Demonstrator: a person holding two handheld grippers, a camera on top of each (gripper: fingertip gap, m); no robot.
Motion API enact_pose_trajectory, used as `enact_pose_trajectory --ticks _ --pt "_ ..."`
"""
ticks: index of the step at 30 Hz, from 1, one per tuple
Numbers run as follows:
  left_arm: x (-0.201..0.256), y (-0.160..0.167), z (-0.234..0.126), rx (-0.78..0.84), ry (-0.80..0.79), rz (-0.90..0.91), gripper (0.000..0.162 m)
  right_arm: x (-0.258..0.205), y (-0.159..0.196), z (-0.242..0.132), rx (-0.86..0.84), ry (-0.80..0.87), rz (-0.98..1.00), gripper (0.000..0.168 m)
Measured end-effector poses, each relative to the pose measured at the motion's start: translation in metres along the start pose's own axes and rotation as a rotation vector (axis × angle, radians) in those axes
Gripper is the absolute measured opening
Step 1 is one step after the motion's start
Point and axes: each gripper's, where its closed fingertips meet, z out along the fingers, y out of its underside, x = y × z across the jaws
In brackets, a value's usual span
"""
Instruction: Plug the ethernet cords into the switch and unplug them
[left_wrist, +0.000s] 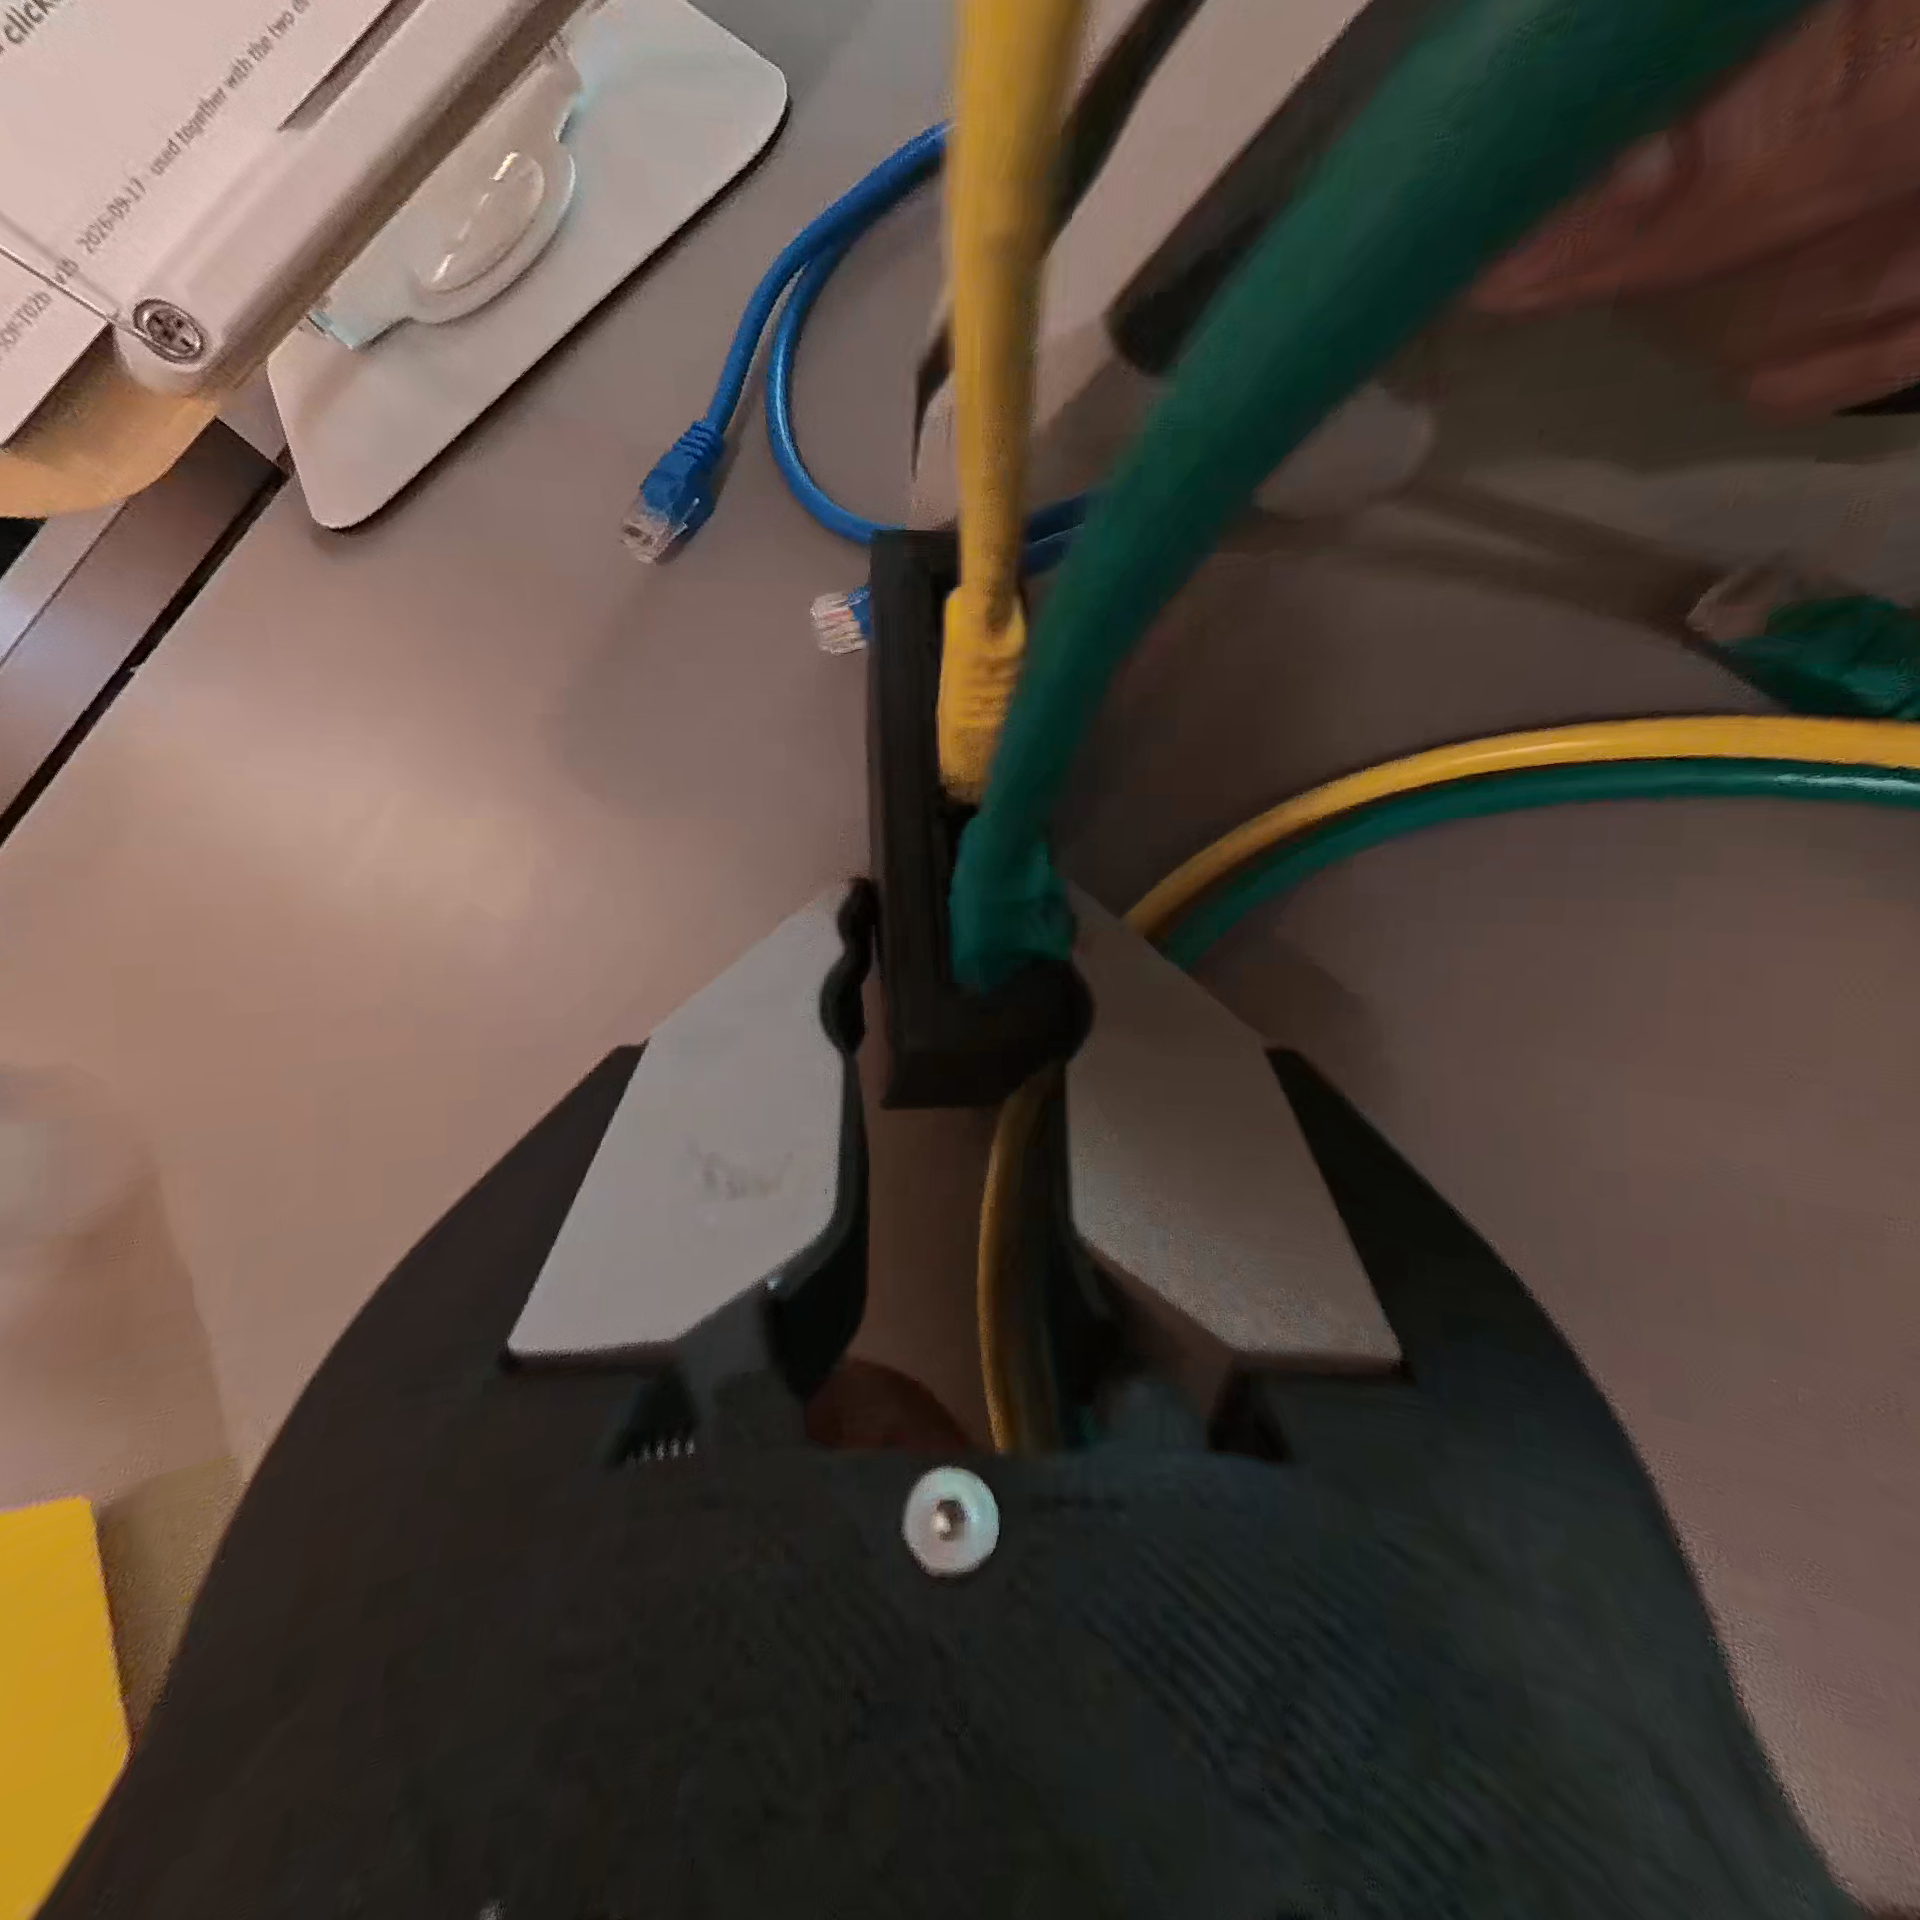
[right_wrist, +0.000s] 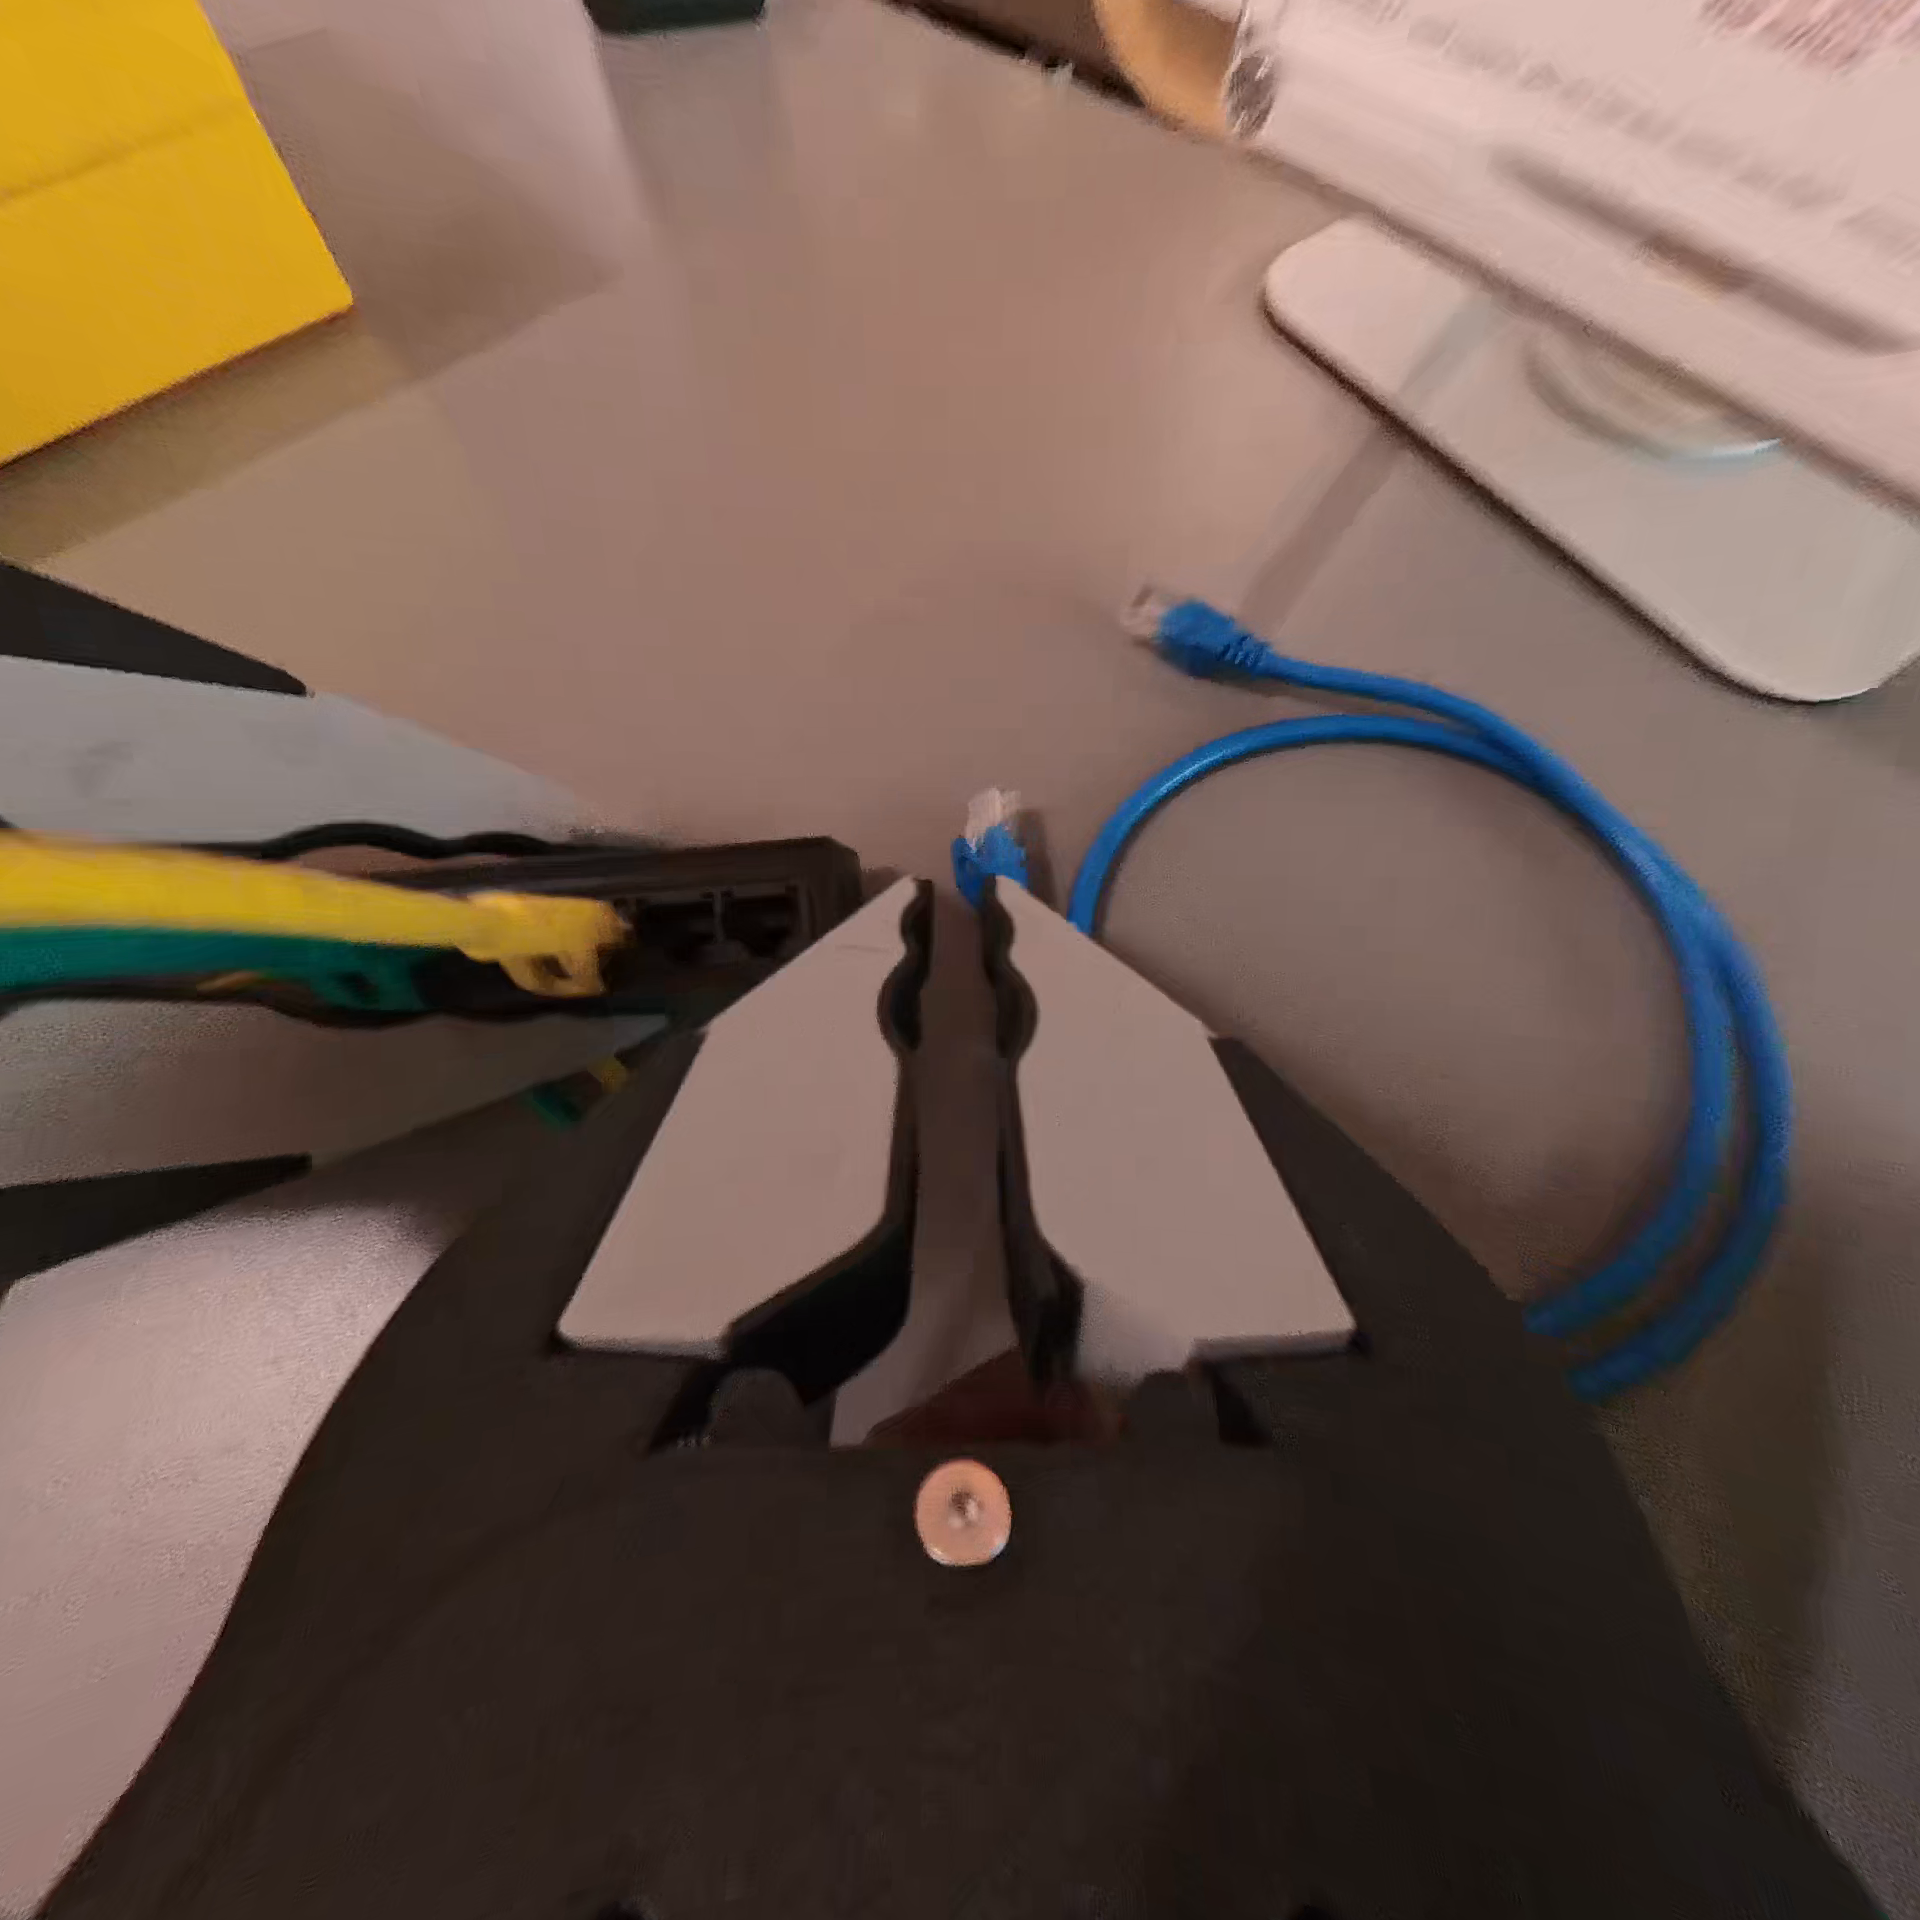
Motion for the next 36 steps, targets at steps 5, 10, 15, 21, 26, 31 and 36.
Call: enact_pose_trajectory --ticks 5,10,15,21,26,31,36 --pt "-0.004 -0.002 0.001 0.038 0.16 -0.109 0.026 -0.002 0.008 0.007 0.008 -0.108 0.055 0.014" --pt "-0.007 -0.019 -0.012 0.174 0.251 -0.189 0.026 -0.004 -0.011 -0.013 0.126 -0.18 0.063 0.023" --pt "0.01 -0.027 -0.032 0.261 0.419 -0.211 0.026 -0.025 -0.032 -0.04 0.296 -0.291 -0.11 0.009" --pt "0.015 -0.038 -0.051 0.378 0.504 -0.229 0.026 -0.04 -0.039 -0.06 0.382 -0.419 -0.119 0.0" --pt "0.024 -0.045 -0.061 0.443 0.529 -0.196 0.026 -0.043 -0.046 -0.073 0.448 -0.478 -0.084 0.007" --pt "0.017 -0.046 -0.062 0.461 0.531 -0.252 0.026 -0.043 -0.052 -0.087 0.509 -0.521 -0.064 0.031" --pt "0.03 -0.051 -0.07 0.498 0.609 -0.226 0.026 -0.069 -0.045 -0.102 0.503 -0.734 -0.091 0.063"
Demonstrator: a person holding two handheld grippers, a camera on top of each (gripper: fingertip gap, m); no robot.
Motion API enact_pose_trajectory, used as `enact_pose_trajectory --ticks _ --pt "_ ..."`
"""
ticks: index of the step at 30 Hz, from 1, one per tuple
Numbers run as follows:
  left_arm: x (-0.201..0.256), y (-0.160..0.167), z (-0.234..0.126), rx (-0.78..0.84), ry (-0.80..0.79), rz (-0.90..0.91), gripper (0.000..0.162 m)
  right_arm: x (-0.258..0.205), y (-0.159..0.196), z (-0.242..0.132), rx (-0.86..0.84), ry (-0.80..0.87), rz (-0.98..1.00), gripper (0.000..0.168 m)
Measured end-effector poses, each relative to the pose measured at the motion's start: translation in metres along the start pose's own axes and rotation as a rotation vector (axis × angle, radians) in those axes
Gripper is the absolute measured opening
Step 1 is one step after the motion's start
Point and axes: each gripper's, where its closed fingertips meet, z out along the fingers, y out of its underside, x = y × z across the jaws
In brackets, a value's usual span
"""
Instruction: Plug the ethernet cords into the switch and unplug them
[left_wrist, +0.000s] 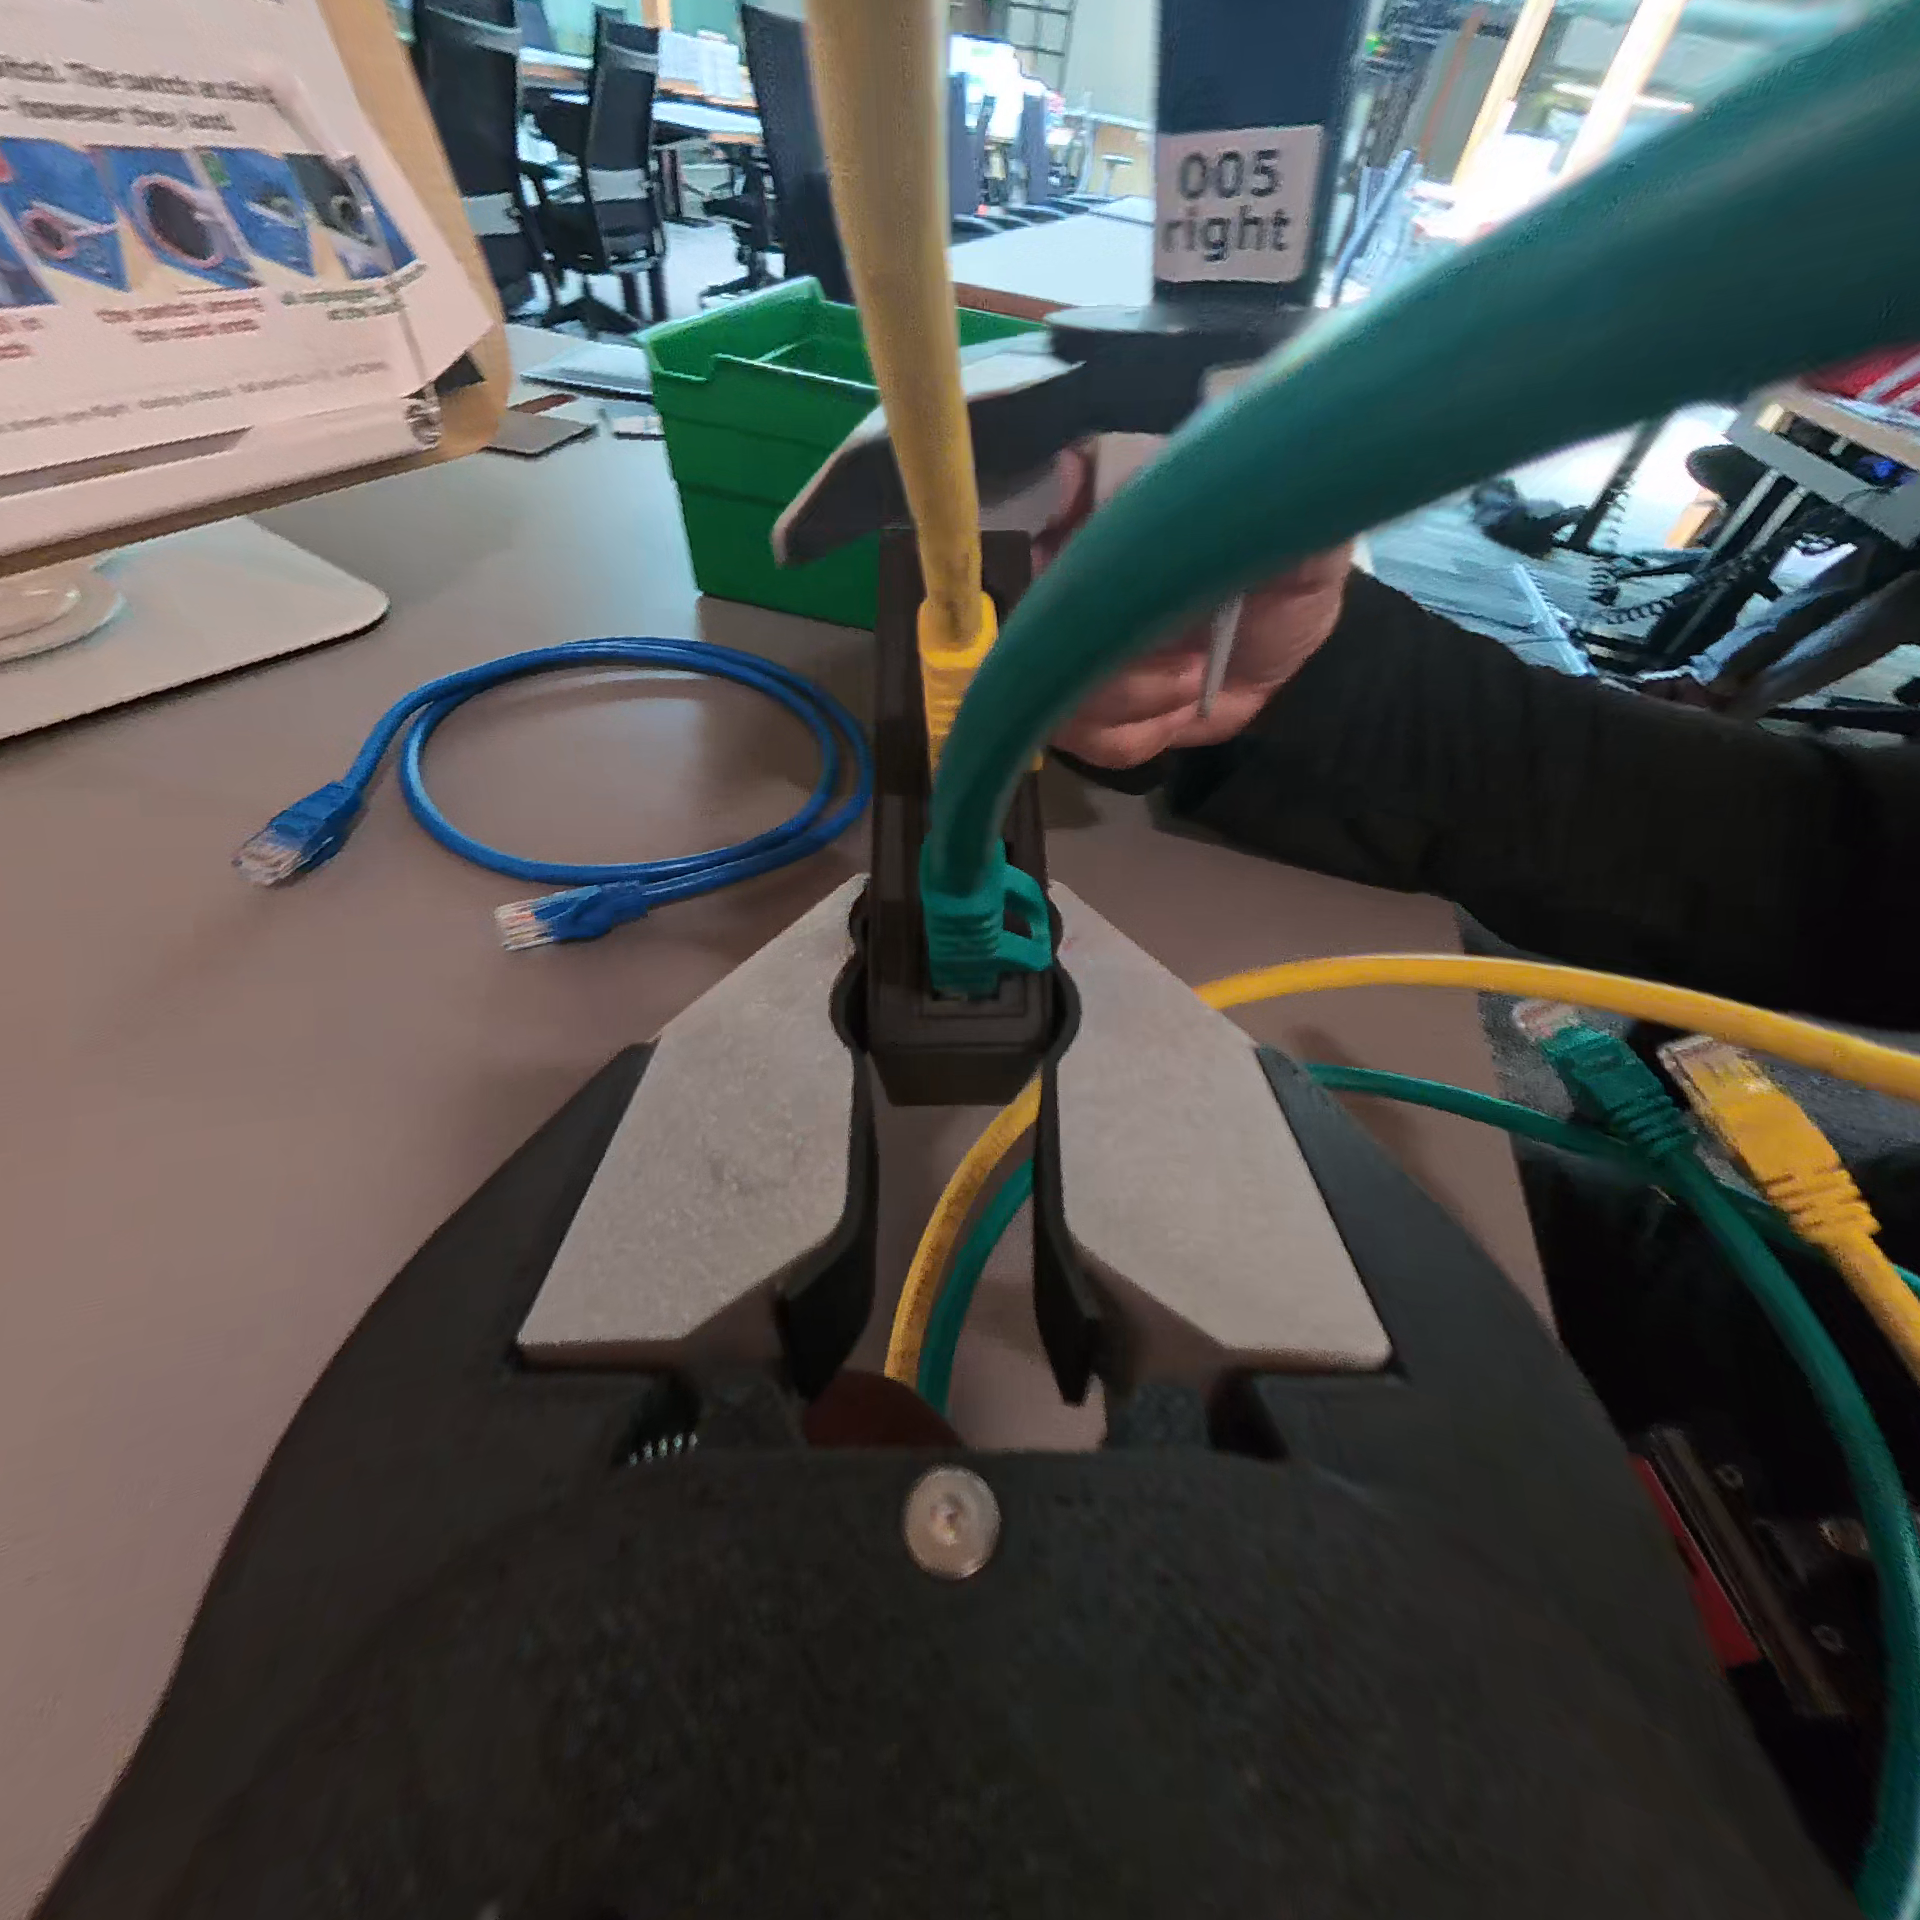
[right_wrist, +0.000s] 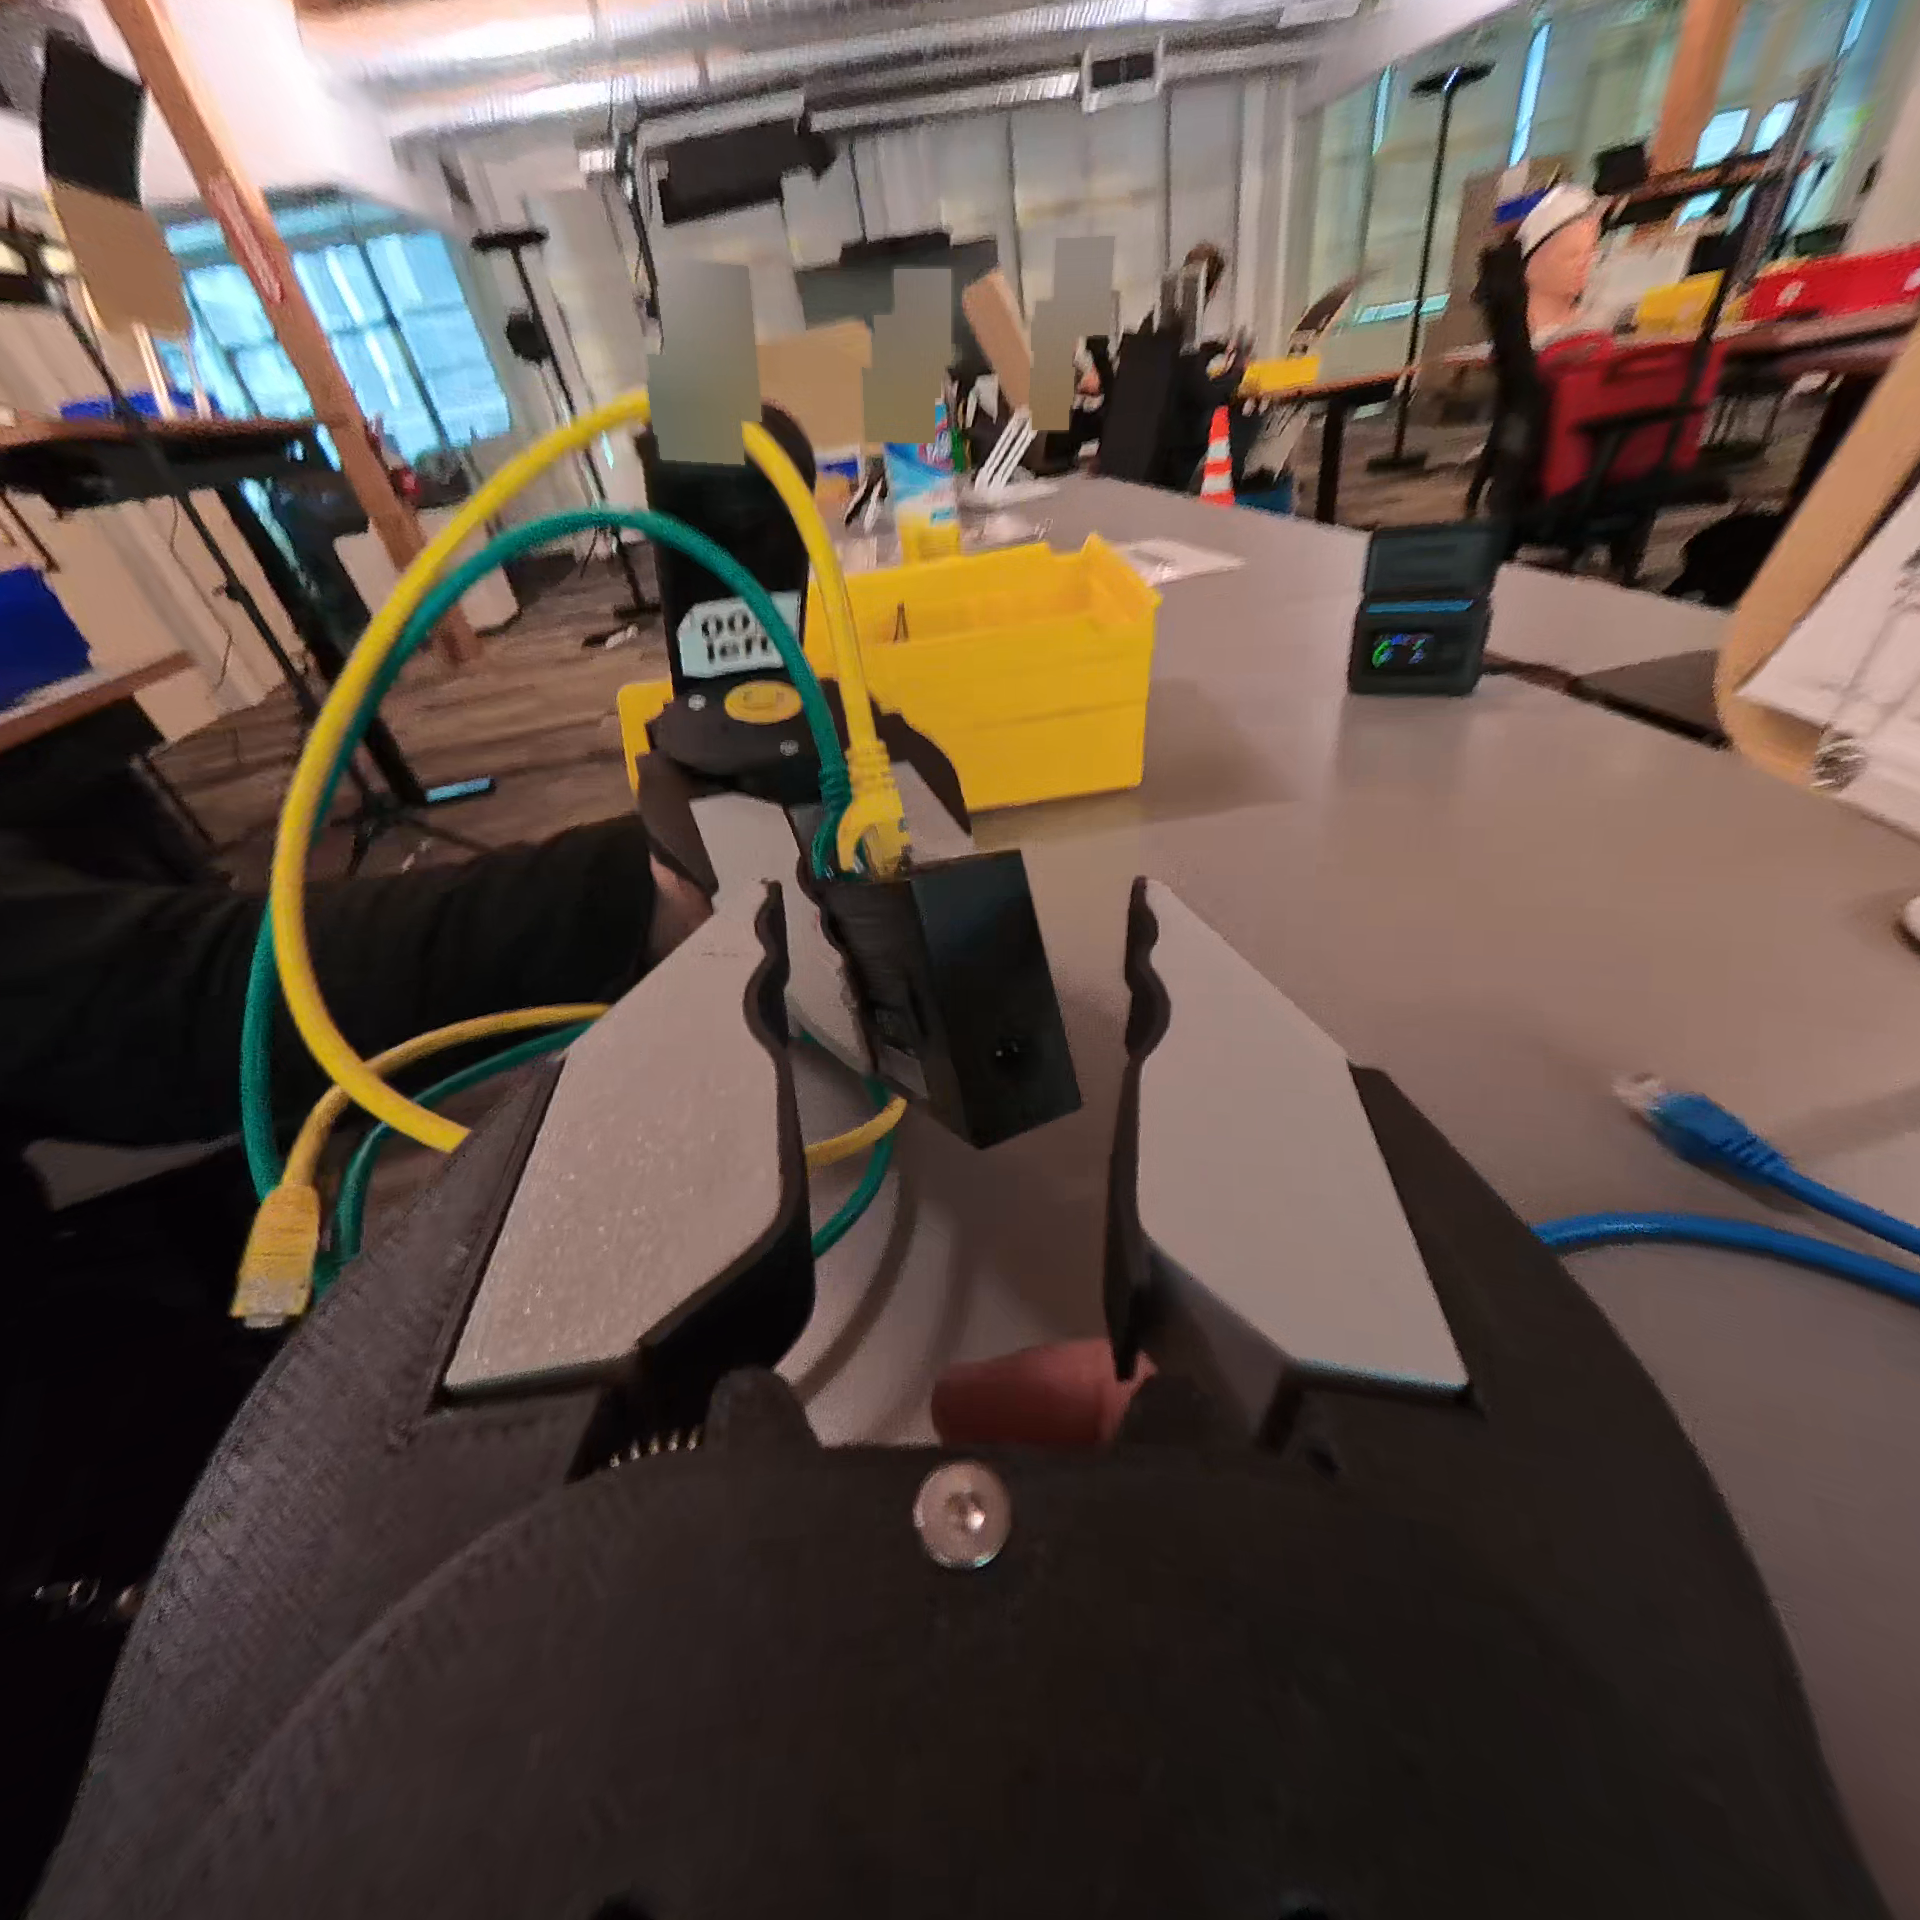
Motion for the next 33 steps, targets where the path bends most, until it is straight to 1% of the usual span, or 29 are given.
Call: enact_pose_trajectory --ticks 1,2,3,6,7,9,13,16,19,21,23,24,26,28,29,30,32,33 --pt "0.004 0.0 0.001 -0.004 0.014 0.013 0.026 -0.003 0.006 0.004 -0.034 -0.013 -0.009 0.057" --pt "0.007 0.0 0.002 -0.005 0.023 0.025 0.026 -0.005 0.012 0.008 -0.061 -0.023 -0.023 0.037" --pt "0.008 0.001 0.003 -0.007 0.023 0.033 0.025 -0.007 0.015 0.011 -0.074 -0.03 -0.03 0.035" --pt "0.004 -0.004 0.002 0.025 0.001 0.014 0.027 -0.007 0.01 0.012 -0.053 -0.056 0.0 0.032" --pt "0.004 -0.007 0.003 0.049 -0.004 0.008 0.03 -0.009 0.007 0.012 -0.03 -0.071 0.004 0.031" --pt "0.005 -0.011 0.003 0.08 -0.005 0.003 0.046 -0.014 0.002 0.014 0.011 -0.108 0.037 0.03" --pt "0.008 -0.019 -0.001 0.13 0.019 -0.029 0.046 -0.017 -0.009 0.015 0.097 -0.155 0.108 0.026" --pt "0.015 -0.021 0.0 0.145 0.054 -0.03 0.036 -0.018 -0.014 0.016 0.139 -0.182 0.158 0.025" --pt "0.018 -0.02 0.004 0.137 0.043 -0.005 0.04 -0.017 -0.015 0.015 0.161 -0.193 0.184 0.025" --pt "0.018 -0.02 0.004 0.137 0.038 -0.004 0.04 -0.016 -0.016 0.015 0.177 -0.195 0.195 0.025" --pt "0.02 -0.02 0.004 0.137 0.042 0.001 0.047 -0.02 -0.019 0.015 0.207 -0.222 0.201 0.024" --pt "0.022 -0.02 0.005 0.136 0.044 0.008 0.048 -0.022 -0.022 0.014 0.223 -0.239 0.201 0.024" --pt "0.027 -0.021 0.004 0.134 0.056 0.06 0.03 -0.025 -0.024 0.012 0.244 -0.265 0.195 0.024" --pt "0.02 -0.018 0.005 0.096 -0.025 0.154 0.028 -0.026 -0.023 0.01 0.23 -0.274 0.18 0.027" --pt "0.014 -0.018 0.005 0.09 -0.087 0.208 0.028 -0.023 -0.022 0.01 0.214 -0.255 0.175 0.032" --pt "0.005 -0.019 0.004 0.081 -0.172 0.264 0.027 -0.017 -0.02 0.01 0.196 -0.218 0.177 0.036" --pt "-0.019 -0.014 -0.002 0.012 -0.369 0.398 0.027 -0.005 -0.02 0.008 0.195 -0.136 0.168 0.035" --pt "-0.031 -0.014 -0.008 -0.013 -0.464 0.452 0.028 0.001 -0.021 0.005 0.201 -0.087 0.158 0.037"
